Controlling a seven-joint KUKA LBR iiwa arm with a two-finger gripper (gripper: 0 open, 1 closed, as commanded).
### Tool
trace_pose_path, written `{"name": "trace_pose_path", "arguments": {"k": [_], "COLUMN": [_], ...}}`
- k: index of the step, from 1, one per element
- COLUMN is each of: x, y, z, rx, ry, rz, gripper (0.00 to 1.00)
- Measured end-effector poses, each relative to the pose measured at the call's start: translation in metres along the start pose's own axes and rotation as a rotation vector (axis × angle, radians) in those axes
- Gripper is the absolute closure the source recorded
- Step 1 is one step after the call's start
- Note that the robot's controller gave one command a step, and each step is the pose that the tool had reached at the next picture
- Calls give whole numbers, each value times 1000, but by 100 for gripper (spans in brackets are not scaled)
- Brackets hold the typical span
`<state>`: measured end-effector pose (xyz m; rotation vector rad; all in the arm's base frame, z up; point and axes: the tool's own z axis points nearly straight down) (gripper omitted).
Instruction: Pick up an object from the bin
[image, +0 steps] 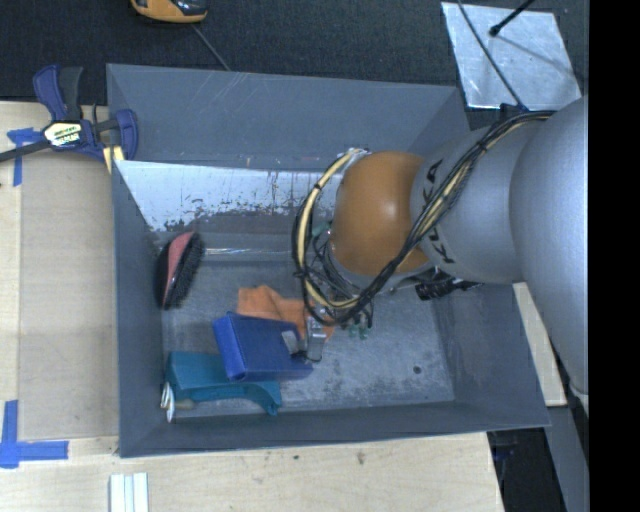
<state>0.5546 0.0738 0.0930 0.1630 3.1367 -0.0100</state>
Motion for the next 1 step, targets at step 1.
{"name": "trace_pose_path", "arguments": {"k": [1], "x": [-4], "y": [19], "z": [20], "rx": [-4], "ry": [-7], "rz": [-45], "gripper": [100]}}
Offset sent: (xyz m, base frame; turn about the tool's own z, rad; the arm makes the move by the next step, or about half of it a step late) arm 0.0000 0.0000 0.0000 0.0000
